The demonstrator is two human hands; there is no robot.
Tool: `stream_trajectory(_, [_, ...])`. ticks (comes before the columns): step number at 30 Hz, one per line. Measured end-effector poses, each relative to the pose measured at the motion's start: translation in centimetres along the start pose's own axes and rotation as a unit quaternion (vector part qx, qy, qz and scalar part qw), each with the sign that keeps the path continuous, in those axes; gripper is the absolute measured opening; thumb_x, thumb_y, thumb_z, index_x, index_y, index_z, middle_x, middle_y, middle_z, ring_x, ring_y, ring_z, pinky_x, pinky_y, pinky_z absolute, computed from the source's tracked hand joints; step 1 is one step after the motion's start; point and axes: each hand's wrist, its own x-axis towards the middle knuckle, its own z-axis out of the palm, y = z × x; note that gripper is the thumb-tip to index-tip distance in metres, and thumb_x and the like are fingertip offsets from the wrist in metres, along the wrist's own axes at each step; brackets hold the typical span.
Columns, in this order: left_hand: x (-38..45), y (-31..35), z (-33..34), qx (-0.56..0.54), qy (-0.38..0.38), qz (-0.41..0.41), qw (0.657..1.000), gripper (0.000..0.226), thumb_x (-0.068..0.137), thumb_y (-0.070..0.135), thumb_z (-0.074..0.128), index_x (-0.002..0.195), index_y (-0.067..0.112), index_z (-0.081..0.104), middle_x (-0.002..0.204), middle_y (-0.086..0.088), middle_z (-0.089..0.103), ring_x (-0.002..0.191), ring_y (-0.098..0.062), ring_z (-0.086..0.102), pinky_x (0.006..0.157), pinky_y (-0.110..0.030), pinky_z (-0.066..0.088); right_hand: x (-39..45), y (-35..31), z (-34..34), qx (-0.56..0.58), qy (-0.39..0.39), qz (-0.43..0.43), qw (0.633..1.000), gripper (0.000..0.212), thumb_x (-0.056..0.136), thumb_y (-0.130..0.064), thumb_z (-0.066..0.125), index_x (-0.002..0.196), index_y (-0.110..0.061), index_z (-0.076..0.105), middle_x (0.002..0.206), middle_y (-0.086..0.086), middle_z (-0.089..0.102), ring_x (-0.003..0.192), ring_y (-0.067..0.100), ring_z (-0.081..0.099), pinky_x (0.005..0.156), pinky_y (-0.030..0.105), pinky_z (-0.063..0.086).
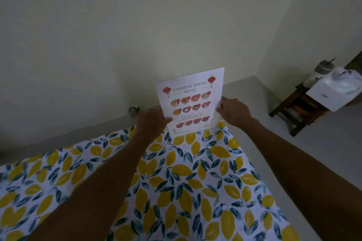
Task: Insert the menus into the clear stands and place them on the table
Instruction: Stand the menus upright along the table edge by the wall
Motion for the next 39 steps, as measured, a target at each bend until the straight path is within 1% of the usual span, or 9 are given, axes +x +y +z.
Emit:
stream_trajectory(3, [2.2,0.0,0.6,0.020,-0.003,-0.004,1.000,0.041,0.086,0.053,0.063,0.092,0.013,0.073,0.088,-0.008,0.075,0.073,-0.024,0.068,0.067,-0.028,0.041,2.3,0.4,0.9,-0.004,0.005,-0.003,1.000,0.034,0.095,-0.041,0.046,0.117,-0.016,0.055,0.101,0.013,0.068,0.085,0.033,0.065,0.071,0.037,0.046])
stream_trajectory(7, [4.1,0.1,2.0,0.032,-0.015,-0.004,0.999,0.048,0.085,0.059,0.060,0.087,0.013,0.072,0.080,-0.005,0.074,0.065,-0.022,0.067,0.073,-0.035,0.054,4.2,1.0,1.8,0.005,0.001,0.005,1.000,0.032,0.095,-0.041,0.047,0.112,-0.016,0.056,0.100,0.011,0.069,0.084,0.032,0.065,0.073,0.039,0.050])
stream_trajectory(14, [4.8,0.2,4.5,0.023,0.026,0.011,0.999,0.038,0.090,0.051,0.058,0.092,0.015,0.069,0.082,-0.003,0.074,0.057,-0.014,0.053,0.066,-0.028,0.036,4.8,2.0,4.1,0.025,0.019,0.035,0.999,0.027,0.098,-0.036,0.044,0.106,-0.011,0.053,0.094,0.013,0.067,0.071,0.026,0.057,0.068,0.037,0.050])
stream_trajectory(17, [4.8,0.0,4.9,-0.001,0.022,0.026,0.999,0.038,0.091,0.050,0.056,0.102,0.015,0.065,0.089,-0.005,0.074,0.063,-0.017,0.059,0.068,-0.029,0.036,4.6,1.9,4.2,0.046,0.007,0.029,0.999,0.028,0.097,-0.037,0.047,0.109,-0.011,0.051,0.098,0.013,0.068,0.077,0.028,0.063,0.072,0.042,0.055])
stream_trajectory(21, [4.7,0.1,5.2,0.005,0.012,0.029,0.999,0.052,0.088,0.059,0.052,0.115,0.015,0.057,0.105,-0.004,0.071,0.085,-0.024,0.068,0.072,-0.033,0.036,4.4,1.7,3.6,0.058,-0.035,0.029,0.997,0.045,0.092,-0.044,0.058,0.120,-0.010,0.046,0.107,0.011,0.066,0.091,0.031,0.067,0.080,0.045,0.056])
stream_trajectory(24, [4.5,0.1,5.0,-0.002,0.006,0.018,1.000,0.055,0.089,0.059,0.052,0.116,0.011,0.052,0.108,-0.008,0.068,0.090,-0.026,0.067,0.075,-0.036,0.041,4.4,1.8,3.2,0.062,-0.053,0.027,0.996,0.053,0.089,-0.049,0.061,0.124,-0.012,0.045,0.114,0.012,0.067,0.096,0.031,0.067,0.083,0.046,0.056])
stream_trajectory(31, [4.5,-0.1,4.2,-0.029,0.001,0.033,0.999,0.053,0.089,0.054,0.056,0.118,0.010,0.051,0.113,-0.008,0.068,0.095,-0.026,0.067,0.075,-0.034,0.040,4.5,2.0,2.8,0.102,-0.076,0.026,0.991,0.051,0.091,-0.042,0.061,0.130,-0.015,0.045,0.123,0.014,0.065,0.104,0.033,0.065,0.087,0.043,0.051])
stream_trajectory(35, [4.2,0.1,3.9,-0.021,0.007,0.036,0.999,0.043,0.092,0.047,0.056,0.113,0.010,0.053,0.106,-0.006,0.069,0.088,-0.024,0.067,0.074,-0.031,0.034,4.8,1.8,3.2,0.088,-0.059,0.026,0.994,0.037,0.093,-0.035,0.058,0.122,-0.013,0.050,0.116,0.014,0.069,0.095,0.033,0.067,0.083,0.043,0.053])
stream_trajectory(39, [3.9,0.3,3.5,-0.022,0.044,0.029,0.998,0.022,0.096,0.031,0.056,0.097,0.009,0.059,0.087,-0.006,0.072,0.060,-0.013,0.054,0.060,-0.023,0.038,5.7,1.2,3.4,0.085,-0.012,0.062,0.994,0.023,0.093,-0.027,0.050,0.110,-0.013,0.057,0.099,0.013,0.070,0.078,0.028,0.062,0.071,0.036,0.049])
